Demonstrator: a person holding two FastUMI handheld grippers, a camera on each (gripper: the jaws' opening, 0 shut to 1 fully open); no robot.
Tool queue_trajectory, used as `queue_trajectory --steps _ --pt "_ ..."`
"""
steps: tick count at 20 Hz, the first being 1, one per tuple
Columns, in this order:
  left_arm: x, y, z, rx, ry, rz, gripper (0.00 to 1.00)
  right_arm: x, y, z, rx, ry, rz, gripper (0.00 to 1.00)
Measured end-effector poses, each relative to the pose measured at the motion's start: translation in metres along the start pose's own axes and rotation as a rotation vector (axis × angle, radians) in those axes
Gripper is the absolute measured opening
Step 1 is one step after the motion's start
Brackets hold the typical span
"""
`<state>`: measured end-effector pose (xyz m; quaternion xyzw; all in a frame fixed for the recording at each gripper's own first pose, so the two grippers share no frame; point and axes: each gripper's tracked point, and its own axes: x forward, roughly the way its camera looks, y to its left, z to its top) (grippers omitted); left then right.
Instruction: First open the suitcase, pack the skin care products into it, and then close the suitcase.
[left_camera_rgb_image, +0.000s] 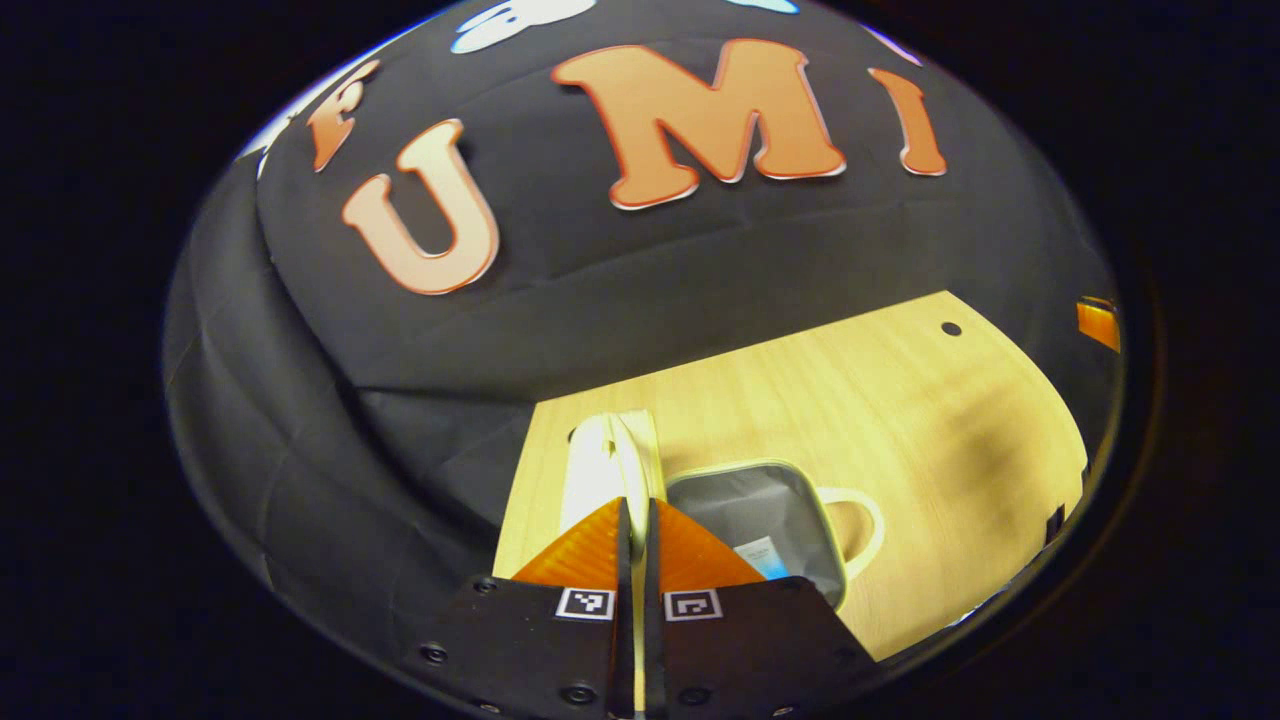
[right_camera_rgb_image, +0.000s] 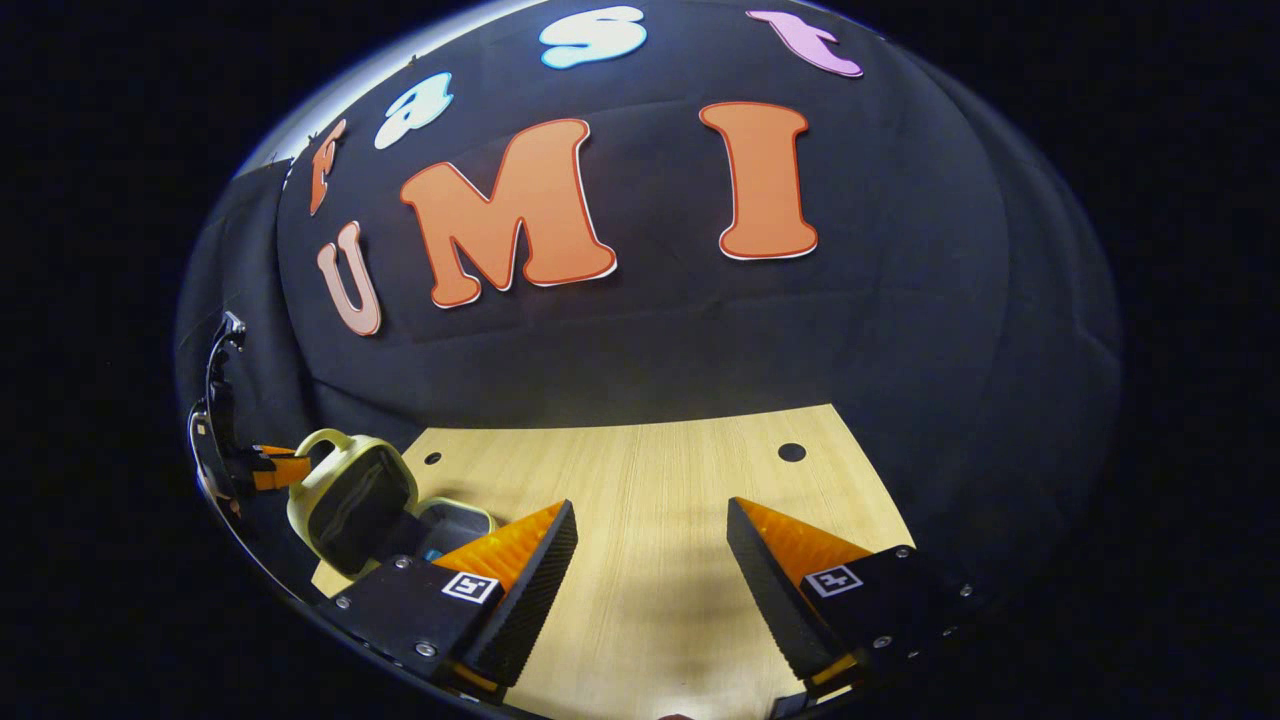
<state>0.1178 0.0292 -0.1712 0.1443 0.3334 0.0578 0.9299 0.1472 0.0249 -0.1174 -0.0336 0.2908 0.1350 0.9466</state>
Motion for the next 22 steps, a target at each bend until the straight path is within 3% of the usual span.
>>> queue_trajectory --steps 3,6,9,12,16,19,20,21,22 --pt "0.017 -0.094 -0.009 -0.002 0.052 -0.156 0.04 -0.006 -0.025 -0.012 0.024 0.018 -0.014 0.95" --pt "0.054 -0.143 -0.030 0.029 0.129 -0.223 0.04 -0.012 -0.046 -0.024 0.030 0.034 -0.031 0.95" --pt "0.082 -0.150 -0.050 0.053 0.206 -0.257 0.04 -0.018 -0.062 -0.037 0.044 0.065 -0.045 0.95" --pt "0.095 -0.155 -0.059 0.015 0.262 -0.277 0.04 -0.016 -0.069 -0.052 0.046 0.105 -0.051 0.96" --pt "0.108 -0.159 -0.073 0.030 0.303 -0.297 0.11 -0.013 -0.065 -0.056 0.039 0.119 -0.036 0.95" --pt "0.112 -0.162 -0.083 -0.017 0.334 -0.311 0.24 -0.010 -0.058 -0.059 0.029 0.127 -0.022 0.96" --pt "0.110 -0.161 -0.089 -0.053 0.350 -0.319 0.36 -0.009 -0.055 -0.060 0.026 0.130 -0.017 0.96" --pt "0.107 -0.163 -0.093 -0.078 0.355 -0.336 0.43 -0.007 -0.052 -0.062 0.021 0.133 -0.012 0.96" --pt "0.104 -0.165 -0.088 -0.095 0.336 -0.347 0.67 -0.006 -0.049 -0.063 0.015 0.137 -0.008 0.96"
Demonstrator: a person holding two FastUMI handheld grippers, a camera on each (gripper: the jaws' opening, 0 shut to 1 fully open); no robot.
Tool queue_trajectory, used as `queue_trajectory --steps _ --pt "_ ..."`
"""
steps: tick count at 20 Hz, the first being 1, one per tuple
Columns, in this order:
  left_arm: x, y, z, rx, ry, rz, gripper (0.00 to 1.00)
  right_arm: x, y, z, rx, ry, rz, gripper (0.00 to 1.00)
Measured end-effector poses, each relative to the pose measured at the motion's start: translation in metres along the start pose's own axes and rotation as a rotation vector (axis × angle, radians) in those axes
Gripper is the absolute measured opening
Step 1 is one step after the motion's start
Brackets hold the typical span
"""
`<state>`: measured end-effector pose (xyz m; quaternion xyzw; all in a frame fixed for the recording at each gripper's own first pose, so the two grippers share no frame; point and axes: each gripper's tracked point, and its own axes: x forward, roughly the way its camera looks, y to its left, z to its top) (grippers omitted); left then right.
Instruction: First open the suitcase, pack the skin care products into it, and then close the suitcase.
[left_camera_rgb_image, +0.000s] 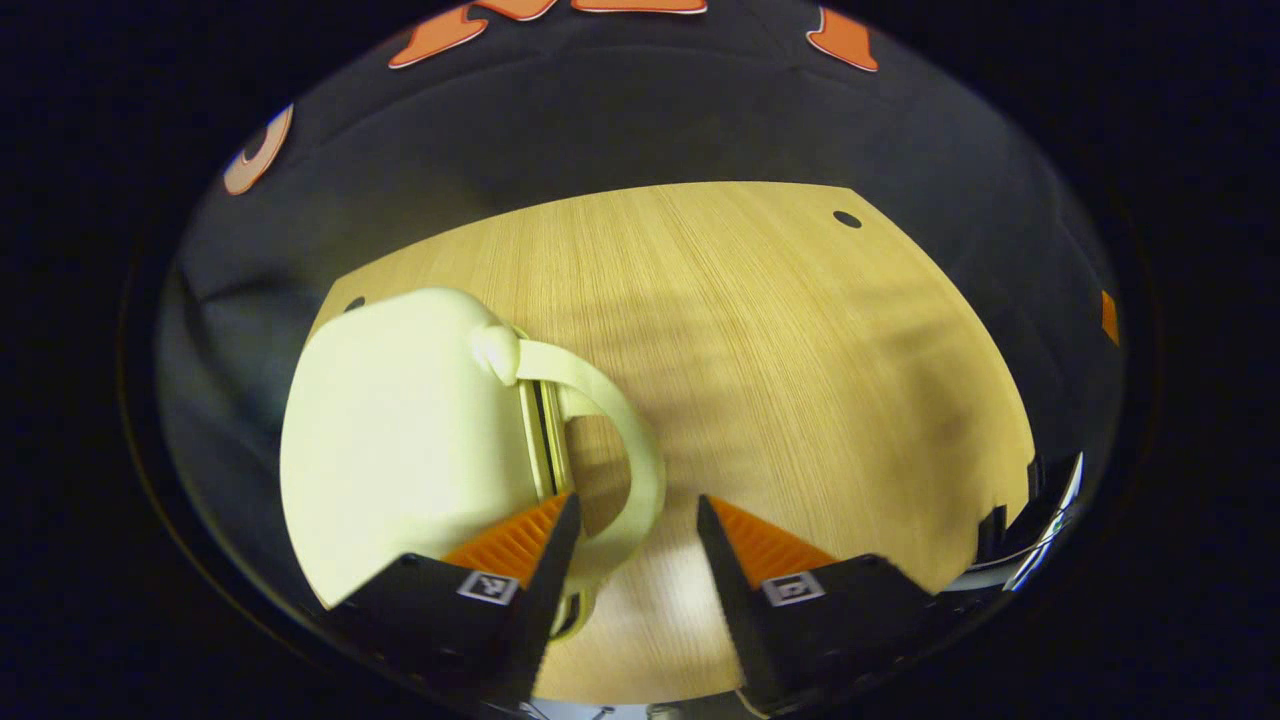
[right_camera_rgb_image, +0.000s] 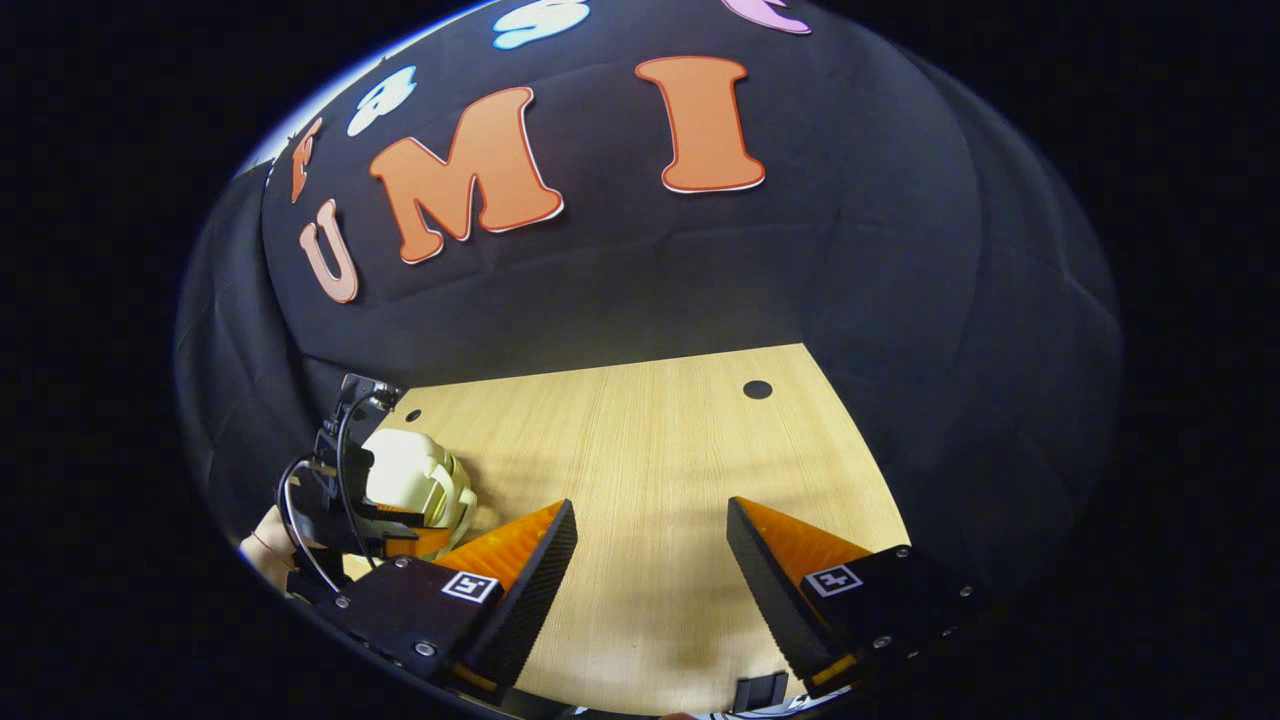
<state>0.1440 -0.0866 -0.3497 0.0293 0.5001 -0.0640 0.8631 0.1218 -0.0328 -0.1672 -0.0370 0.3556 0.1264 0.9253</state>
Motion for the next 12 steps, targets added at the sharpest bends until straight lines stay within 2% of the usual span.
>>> queue_trajectory --steps 1,2,4,5,6,9,12 --pt "-0.008 0.001 0.005 0.005 -0.023 0.013 0.91 0.003 0.005 -0.001 -0.008 0.007 0.006 0.96" --pt "-0.022 0.003 0.018 0.023 -0.067 0.036 0.88 0.005 0.009 -0.001 -0.014 0.010 0.013 0.96" --pt "-0.051 -0.003 0.046 0.029 -0.169 0.033 0.88 0.006 0.019 0.001 -0.027 0.010 0.028 0.96" --pt "-0.072 -0.008 0.067 0.013 -0.227 0.026 0.88 0.008 0.024 0.004 -0.042 0.003 0.031 0.96" --pt "-0.093 -0.011 0.083 0.000 -0.278 0.025 0.93 0.008 0.029 0.010 -0.062 -0.012 0.028 0.96" --pt "-0.159 -0.010 0.136 -0.047 -0.494 0.027 0.92 0.003 0.041 0.033 -0.135 -0.088 0.025 0.96" --pt "-0.233 -0.002 0.171 -0.051 -0.691 0.142 0.94 -0.011 0.058 0.065 -0.187 -0.183 0.044 0.96"
